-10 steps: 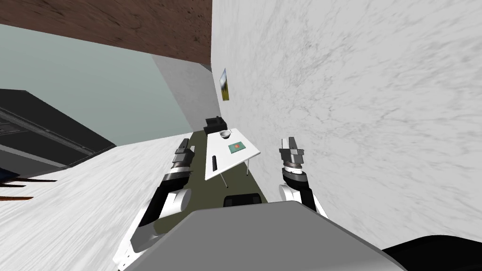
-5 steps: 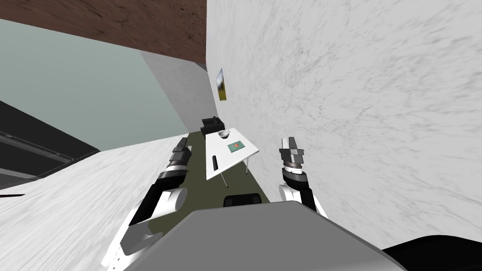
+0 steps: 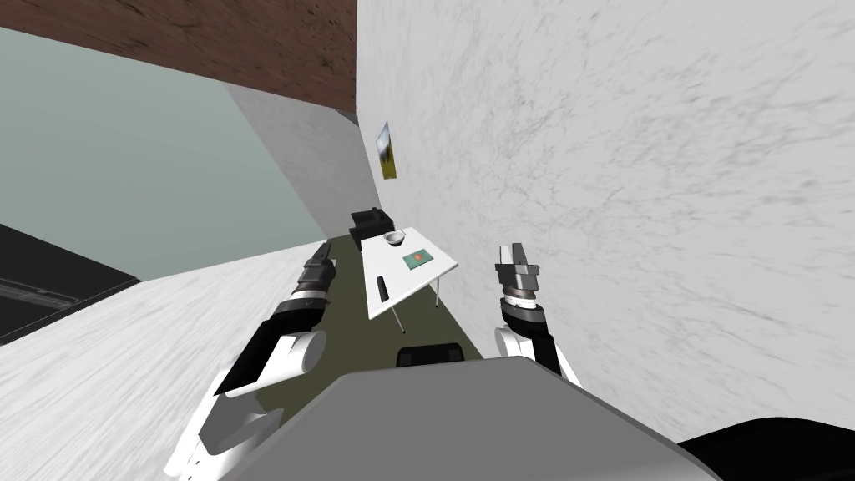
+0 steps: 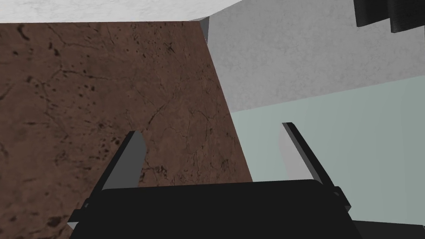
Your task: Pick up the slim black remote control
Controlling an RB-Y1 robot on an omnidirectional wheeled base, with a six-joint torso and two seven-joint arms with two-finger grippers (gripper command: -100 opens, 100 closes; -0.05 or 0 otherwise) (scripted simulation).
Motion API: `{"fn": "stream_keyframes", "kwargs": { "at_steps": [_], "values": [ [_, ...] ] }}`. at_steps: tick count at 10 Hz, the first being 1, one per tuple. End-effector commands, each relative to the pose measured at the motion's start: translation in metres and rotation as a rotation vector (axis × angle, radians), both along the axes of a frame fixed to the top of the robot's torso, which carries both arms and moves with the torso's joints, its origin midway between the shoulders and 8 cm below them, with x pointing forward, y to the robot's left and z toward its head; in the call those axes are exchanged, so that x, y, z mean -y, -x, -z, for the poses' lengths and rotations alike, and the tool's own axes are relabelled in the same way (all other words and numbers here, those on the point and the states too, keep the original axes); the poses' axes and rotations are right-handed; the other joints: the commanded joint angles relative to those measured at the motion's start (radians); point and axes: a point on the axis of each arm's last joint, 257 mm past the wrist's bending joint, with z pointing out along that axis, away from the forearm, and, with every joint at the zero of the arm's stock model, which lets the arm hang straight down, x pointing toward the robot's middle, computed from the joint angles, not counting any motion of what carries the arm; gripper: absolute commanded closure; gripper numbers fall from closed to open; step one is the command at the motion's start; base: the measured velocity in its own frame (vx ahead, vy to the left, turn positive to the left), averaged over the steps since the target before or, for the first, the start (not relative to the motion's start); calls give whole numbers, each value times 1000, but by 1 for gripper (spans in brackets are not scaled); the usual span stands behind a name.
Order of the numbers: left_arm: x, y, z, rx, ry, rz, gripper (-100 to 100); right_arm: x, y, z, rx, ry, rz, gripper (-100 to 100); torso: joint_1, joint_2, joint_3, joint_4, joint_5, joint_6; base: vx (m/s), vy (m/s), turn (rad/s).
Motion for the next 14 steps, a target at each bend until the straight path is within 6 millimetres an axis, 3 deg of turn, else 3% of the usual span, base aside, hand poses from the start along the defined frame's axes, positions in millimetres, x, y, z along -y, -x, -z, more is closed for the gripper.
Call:
{"fn": "stream_keyframes", "kwargs": {
  "at_steps": [1, 6, 14],
  "values": [
    [-3, -1, 4, -23, 1, -6, -100, 0, 0, 0, 0, 0, 0, 0, 0, 0, 0, 0, 0, 0, -16, 27, 21],
    [-22, -2, 7, -116, -59, -63, -100, 0, 0, 0, 0, 0, 0, 0, -1, 0, 0, 0, 0, 0, -34, 51, -143],
    [-47, 0, 38, -300, -99, -122, -100, 0, 0, 0, 0, 0, 0, 0, -3, -2, -1, 0, -1, 0, -23, 31, -111]
  ]
}}
